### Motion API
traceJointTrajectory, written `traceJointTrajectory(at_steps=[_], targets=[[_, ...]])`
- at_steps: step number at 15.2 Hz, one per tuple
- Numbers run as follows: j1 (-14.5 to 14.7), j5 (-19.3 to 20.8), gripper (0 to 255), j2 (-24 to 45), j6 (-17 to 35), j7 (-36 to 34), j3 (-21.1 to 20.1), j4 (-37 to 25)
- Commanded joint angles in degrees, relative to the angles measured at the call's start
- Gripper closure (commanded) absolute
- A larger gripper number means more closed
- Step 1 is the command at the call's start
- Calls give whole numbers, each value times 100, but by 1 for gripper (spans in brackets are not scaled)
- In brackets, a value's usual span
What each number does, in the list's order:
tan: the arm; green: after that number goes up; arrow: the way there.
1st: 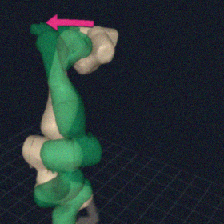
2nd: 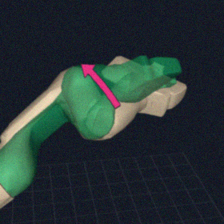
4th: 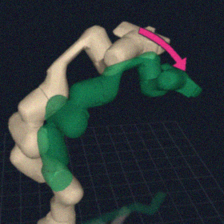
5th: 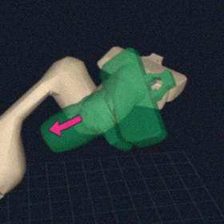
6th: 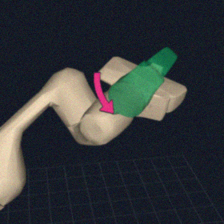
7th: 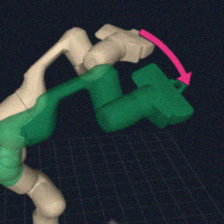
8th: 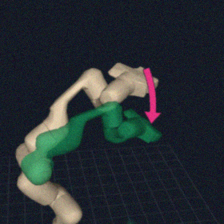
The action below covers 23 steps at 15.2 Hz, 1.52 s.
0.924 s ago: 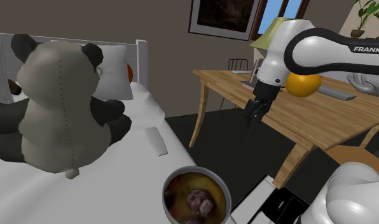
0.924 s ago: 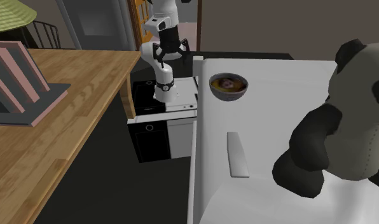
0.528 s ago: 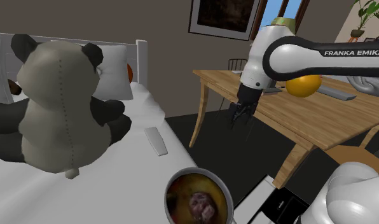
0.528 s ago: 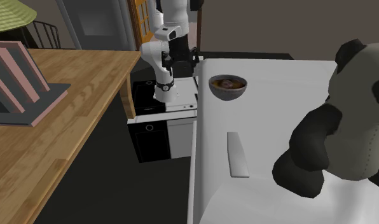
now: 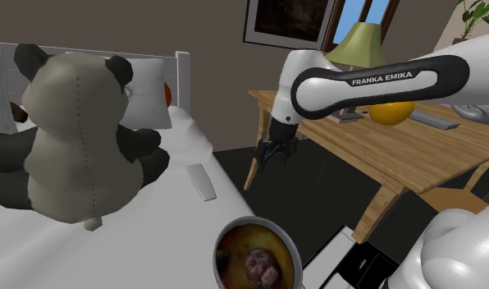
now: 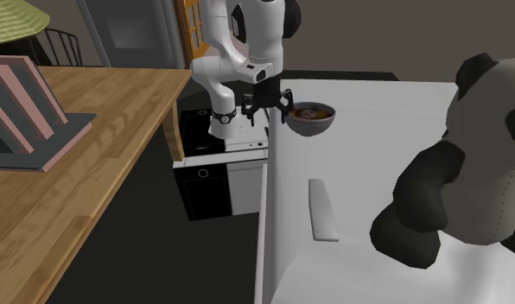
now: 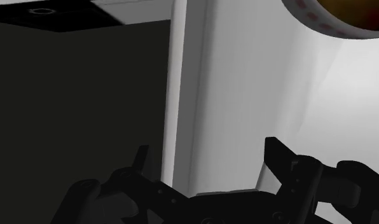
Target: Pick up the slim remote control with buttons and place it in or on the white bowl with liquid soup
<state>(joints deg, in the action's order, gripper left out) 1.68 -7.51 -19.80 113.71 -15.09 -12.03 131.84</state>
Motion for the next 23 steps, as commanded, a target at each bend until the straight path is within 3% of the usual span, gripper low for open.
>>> traceJointTrajectory(at_steps=[1, 10, 19, 23], targets=[[-20, 94, 0, 512, 170, -233, -129, -345], [104, 814, 0, 2619, 606, -1367, -482, -1939], [627, 1560, 0, 4846, 321, -2242, -350, -4312], [663, 1607, 0, 5025, 479, -2281, -318, -4327]])
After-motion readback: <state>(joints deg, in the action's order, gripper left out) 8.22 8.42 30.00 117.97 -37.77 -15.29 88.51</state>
